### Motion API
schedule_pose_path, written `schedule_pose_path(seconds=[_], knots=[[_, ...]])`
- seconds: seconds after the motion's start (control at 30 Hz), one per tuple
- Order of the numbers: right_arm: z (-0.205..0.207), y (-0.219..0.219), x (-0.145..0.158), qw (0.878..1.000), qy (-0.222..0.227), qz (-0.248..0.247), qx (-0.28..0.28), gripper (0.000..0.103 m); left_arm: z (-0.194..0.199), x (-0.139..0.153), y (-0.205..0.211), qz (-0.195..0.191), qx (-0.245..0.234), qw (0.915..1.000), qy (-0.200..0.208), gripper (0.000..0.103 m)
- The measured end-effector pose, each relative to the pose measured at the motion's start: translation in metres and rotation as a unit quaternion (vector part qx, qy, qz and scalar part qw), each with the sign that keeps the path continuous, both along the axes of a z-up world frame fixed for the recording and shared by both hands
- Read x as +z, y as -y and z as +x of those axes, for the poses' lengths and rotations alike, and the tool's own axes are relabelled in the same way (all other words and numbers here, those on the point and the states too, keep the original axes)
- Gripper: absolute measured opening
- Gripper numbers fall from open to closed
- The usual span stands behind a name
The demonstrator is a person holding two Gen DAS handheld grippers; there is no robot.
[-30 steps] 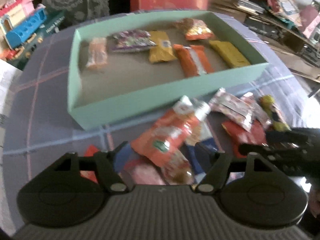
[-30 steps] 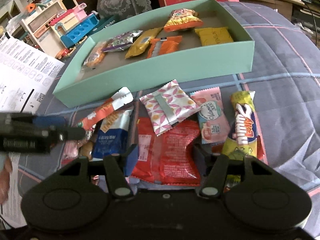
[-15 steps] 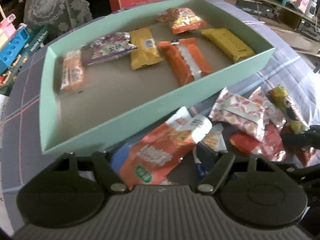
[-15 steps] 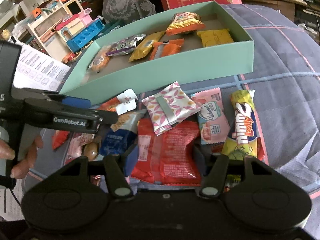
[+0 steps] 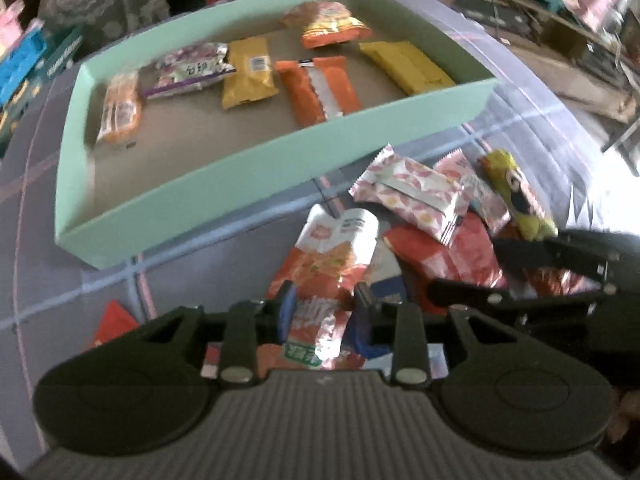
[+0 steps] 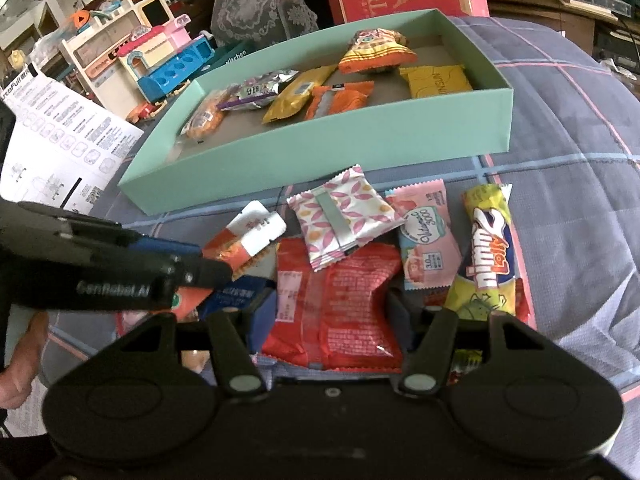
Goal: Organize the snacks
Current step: 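Grasp the orange-white snack bag with the left tool while the right tool grasps the red bag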
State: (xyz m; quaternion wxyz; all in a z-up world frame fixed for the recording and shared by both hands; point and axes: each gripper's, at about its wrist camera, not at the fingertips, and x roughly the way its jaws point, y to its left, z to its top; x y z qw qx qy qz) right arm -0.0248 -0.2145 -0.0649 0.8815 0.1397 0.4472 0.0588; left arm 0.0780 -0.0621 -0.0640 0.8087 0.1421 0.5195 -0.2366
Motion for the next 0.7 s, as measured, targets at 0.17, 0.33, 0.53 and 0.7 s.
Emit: schedule_pose_path(seconds=[0.17, 0.33, 0.53, 0.7], knots=[[-0.002, 0.001, 0.0, 1.0, 0.004, 0.005, 0.0, 0.058, 0.005, -0.001, 0.0, 0.055, -0.033, 0.9976, 0.028, 0.069], [-0.003, 0.001, 0.0, 1.0, 0.004, 0.007, -0.001, 0.058, 0.018, -0.011, 0.006, 0.063, -0.055, 0.9965, 0.002, 0.071], [-0.003, 0.005, 0.002, 0.999, -0.009, 0.029, -0.01, 0.054, 0.02, -0.016, 0.003, 0.024, -0.066, 0.9969, -0.037, 0.029], [-0.007, 0.007, 0.004, 0.998, -0.02, 0.051, -0.018, 0.052, 0.012, -0.01, -0.007, 0.005, -0.018, 0.9995, -0.026, 0.016]])
